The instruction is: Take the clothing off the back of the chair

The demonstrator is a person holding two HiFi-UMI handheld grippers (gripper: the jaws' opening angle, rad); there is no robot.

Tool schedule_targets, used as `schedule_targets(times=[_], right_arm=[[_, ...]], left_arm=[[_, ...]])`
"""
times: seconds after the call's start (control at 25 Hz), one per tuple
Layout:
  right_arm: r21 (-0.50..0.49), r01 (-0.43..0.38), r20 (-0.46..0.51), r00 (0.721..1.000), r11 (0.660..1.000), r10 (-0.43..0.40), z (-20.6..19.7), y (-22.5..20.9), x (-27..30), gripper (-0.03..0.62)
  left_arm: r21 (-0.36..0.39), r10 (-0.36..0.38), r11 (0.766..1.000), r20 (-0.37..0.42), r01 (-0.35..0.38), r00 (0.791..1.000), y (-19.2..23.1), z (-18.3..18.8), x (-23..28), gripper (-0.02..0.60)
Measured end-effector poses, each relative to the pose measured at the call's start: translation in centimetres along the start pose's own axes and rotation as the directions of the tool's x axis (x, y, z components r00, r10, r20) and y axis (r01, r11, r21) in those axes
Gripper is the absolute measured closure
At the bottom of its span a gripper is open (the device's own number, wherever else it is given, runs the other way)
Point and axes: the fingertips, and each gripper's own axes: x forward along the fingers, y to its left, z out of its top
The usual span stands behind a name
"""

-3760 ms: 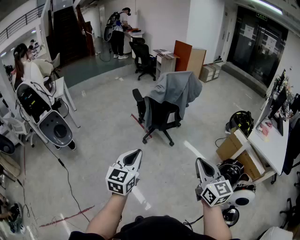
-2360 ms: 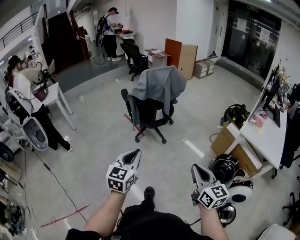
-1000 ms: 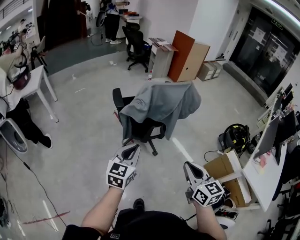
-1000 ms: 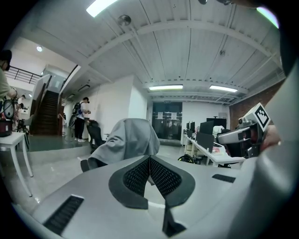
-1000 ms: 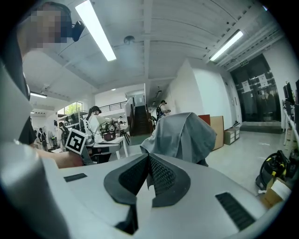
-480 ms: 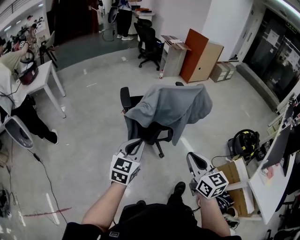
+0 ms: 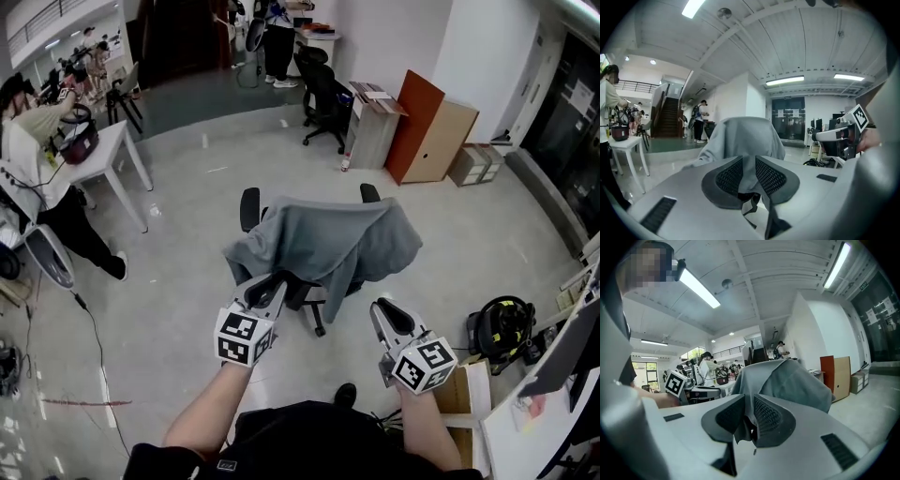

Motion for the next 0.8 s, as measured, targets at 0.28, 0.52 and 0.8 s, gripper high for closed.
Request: schedule_targets(times=[0.28, 0.52, 0.8], right_arm=[[0.033, -0.063, -0.056, 0.996, 0.997, 0.065, -0.5, -11.2, -0.3, 0.456], [0.021, -0.121, -0.097, 0.988, 0.992, 0.122, -0.9, -14.5, 1.1, 0.418], [-0.022, -0.079, -0.079, 0.994, 0.997, 0.077, 1.7, -14.4, 5.6, 0.364]], left_arm=[[-0.019, 0.120, 0.993, -0.035, -0.120, 0.992, -4.0, 1.9, 6.7, 0.483], [-0.024, 0.213, 0.976, -0.054, -0.215, 0.976, -3.8, 1.8, 7.5, 0.466], [0.002, 0.262, 0.965, -0.044, -0.262, 0.964, 2.3, 2.2, 5.9, 0.351]])
